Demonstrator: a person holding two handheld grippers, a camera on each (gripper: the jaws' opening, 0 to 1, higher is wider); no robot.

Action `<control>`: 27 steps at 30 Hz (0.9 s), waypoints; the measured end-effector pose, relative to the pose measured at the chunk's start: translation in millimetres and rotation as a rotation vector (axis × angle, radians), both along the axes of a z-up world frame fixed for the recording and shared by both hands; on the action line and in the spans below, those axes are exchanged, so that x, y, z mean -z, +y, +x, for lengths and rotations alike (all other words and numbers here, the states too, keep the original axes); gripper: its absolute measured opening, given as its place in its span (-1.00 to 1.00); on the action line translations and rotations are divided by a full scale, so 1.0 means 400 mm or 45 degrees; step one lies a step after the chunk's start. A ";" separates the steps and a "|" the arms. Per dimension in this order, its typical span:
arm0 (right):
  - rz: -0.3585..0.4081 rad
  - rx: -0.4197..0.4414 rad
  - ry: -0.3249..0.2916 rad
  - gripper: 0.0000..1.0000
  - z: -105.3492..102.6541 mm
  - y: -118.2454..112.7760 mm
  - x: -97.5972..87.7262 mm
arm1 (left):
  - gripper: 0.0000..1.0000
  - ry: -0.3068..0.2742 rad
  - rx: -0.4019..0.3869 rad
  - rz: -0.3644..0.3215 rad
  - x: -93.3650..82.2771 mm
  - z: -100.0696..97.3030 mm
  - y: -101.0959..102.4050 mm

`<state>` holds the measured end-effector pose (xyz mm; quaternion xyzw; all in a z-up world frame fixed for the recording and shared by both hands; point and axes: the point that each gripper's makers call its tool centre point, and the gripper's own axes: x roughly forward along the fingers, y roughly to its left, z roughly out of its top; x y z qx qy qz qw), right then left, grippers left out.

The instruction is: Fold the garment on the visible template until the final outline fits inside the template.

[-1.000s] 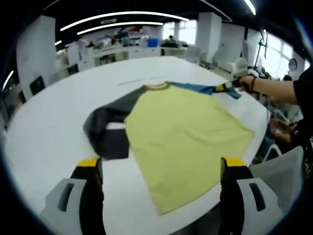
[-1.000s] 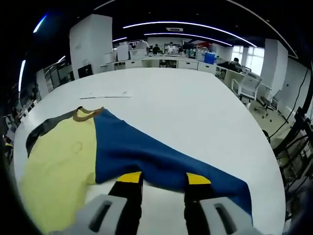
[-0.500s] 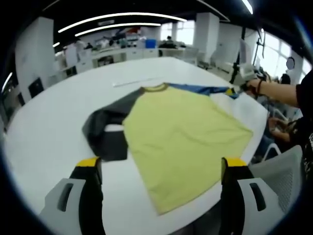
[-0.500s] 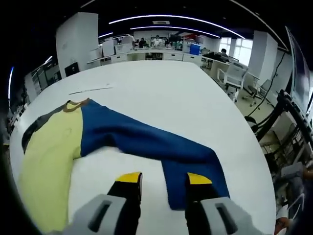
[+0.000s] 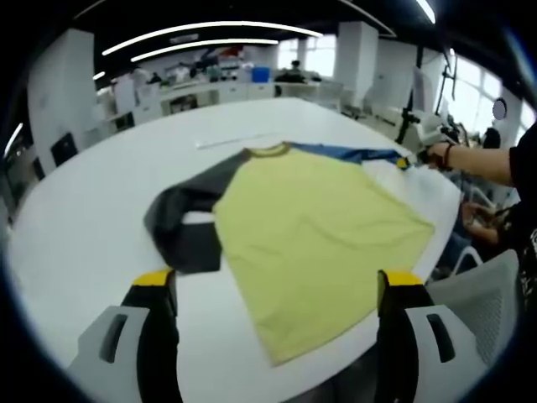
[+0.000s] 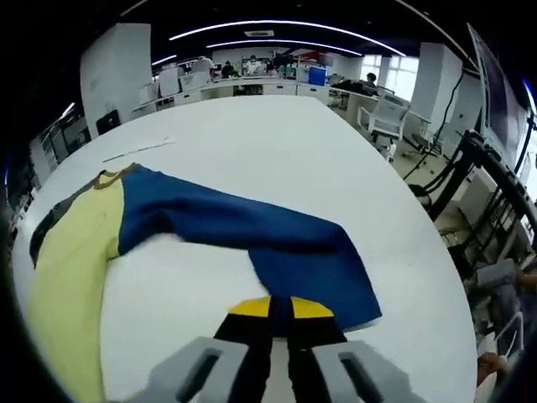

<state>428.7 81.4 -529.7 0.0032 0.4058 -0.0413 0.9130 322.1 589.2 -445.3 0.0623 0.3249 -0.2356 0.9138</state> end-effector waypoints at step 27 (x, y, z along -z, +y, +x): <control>-0.200 0.057 0.072 -1.00 -0.040 -0.179 -0.030 | 0.91 0.008 0.020 0.007 0.003 0.001 -0.020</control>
